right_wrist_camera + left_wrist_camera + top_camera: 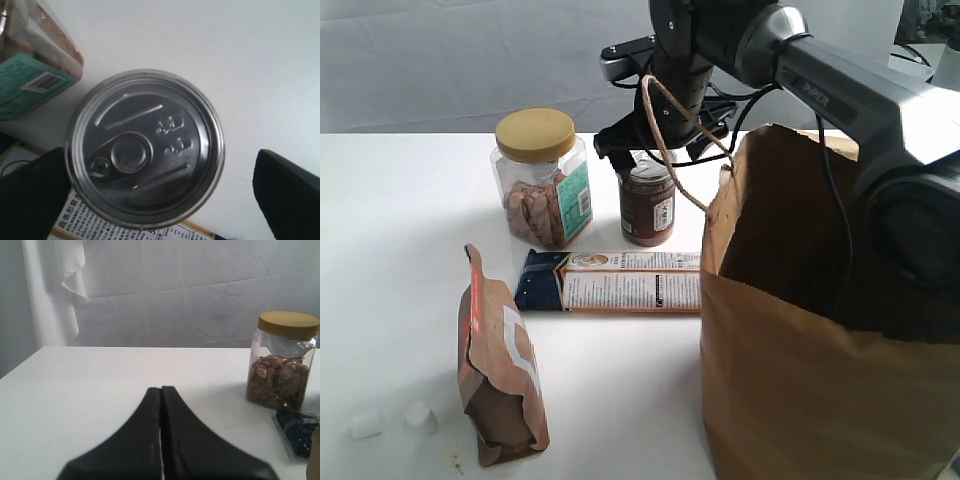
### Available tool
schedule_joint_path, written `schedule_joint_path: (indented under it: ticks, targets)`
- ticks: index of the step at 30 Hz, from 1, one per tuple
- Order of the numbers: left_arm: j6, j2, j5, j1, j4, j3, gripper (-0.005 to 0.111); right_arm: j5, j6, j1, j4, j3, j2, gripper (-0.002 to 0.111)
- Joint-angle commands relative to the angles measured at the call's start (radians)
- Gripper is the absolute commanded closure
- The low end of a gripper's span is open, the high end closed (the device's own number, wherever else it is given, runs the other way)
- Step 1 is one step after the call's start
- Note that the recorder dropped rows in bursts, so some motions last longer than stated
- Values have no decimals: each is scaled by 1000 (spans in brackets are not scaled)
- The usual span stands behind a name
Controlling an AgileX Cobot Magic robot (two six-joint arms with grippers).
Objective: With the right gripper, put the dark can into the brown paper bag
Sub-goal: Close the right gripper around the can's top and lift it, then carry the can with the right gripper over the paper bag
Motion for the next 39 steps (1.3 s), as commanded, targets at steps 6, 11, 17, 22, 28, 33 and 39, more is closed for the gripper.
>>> schedule_joint_path:
  ticks: [6, 11, 17, 22, 28, 33, 39]
  targets:
    - [-4, -3, -7, -6, 3, 4, 107, -70, -7, 12, -22, 6, 36, 18]
    - [-4, -3, -7, -6, 3, 4, 107, -106, -2, 14, -22, 6, 38, 19]
    - [-4, -3, -7, -6, 3, 4, 107, -71, 42, 14, -33, 6, 41, 53]
    - [-4, -3, -7, -6, 3, 4, 107, -25, 53, 14, -33, 4, 28, 108]
    - [-4, -3, -7, -6, 3, 4, 107, -37, 53, 15, -33, 4, -48, 108]
    - [-4, -3, -7, -6, 3, 4, 107, -37, 53, 16, -51, 4, -131, 108]
    - [-4, -3, -7, -6, 3, 4, 107, -20, 55, 18, -81, 4, -237, 108]
